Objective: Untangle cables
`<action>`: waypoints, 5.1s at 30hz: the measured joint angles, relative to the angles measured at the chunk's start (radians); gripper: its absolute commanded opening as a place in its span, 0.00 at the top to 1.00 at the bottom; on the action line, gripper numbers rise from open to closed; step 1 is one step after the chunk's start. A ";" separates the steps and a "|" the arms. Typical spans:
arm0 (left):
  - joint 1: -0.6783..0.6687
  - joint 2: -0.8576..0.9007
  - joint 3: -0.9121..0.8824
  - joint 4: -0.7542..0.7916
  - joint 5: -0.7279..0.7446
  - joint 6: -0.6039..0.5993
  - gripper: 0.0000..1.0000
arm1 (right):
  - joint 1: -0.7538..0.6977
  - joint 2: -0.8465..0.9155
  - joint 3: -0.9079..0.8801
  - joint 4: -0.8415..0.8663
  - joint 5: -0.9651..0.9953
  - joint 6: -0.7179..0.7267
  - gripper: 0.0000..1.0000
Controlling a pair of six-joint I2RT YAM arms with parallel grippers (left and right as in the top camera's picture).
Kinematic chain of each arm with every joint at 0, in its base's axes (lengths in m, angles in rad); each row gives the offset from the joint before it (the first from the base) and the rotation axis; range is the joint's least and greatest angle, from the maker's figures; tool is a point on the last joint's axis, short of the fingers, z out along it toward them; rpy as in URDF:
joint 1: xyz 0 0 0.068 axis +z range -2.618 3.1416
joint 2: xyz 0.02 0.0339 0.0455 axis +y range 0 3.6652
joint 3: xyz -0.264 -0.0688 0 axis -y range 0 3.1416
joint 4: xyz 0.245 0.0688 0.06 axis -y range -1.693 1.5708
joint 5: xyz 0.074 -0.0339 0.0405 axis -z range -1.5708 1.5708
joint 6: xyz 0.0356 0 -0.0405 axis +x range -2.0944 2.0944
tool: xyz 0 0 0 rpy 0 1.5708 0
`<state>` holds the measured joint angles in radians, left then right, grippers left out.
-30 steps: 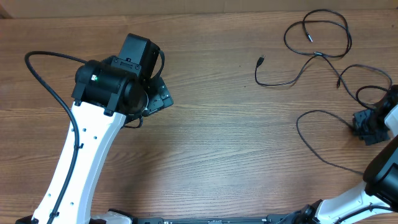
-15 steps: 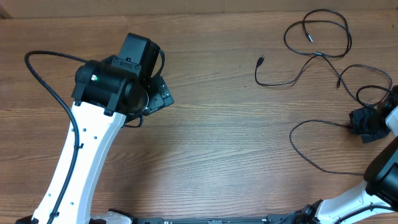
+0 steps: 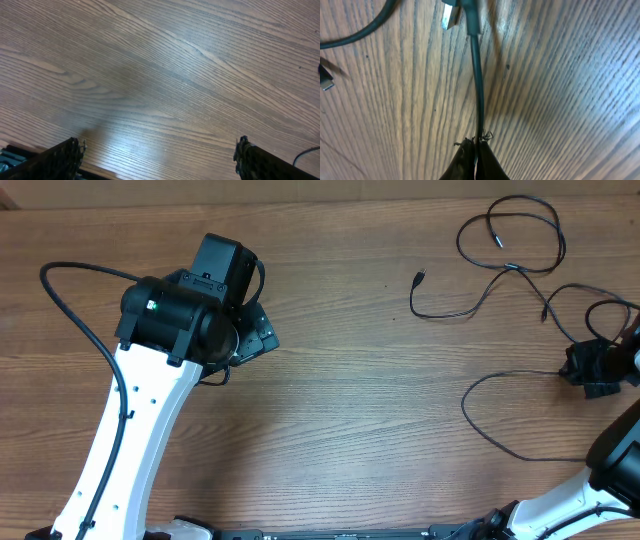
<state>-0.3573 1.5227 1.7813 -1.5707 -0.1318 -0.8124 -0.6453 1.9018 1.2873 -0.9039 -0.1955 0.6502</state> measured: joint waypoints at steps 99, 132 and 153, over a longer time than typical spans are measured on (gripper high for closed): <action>0.000 0.000 0.000 -0.001 0.000 0.004 0.00 | -0.042 0.073 0.123 -0.090 0.276 0.006 0.96; 0.000 0.000 0.000 -0.004 0.000 0.004 0.01 | -0.042 0.072 0.125 -0.160 0.403 0.082 0.14; 0.000 0.000 0.000 -0.001 0.000 0.008 0.00 | 0.025 -0.242 0.125 -0.333 -0.028 -0.028 0.08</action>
<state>-0.3573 1.5227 1.7813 -1.5719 -0.1314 -0.8047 -0.6205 1.6596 1.4120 -1.2366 -0.2237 0.6224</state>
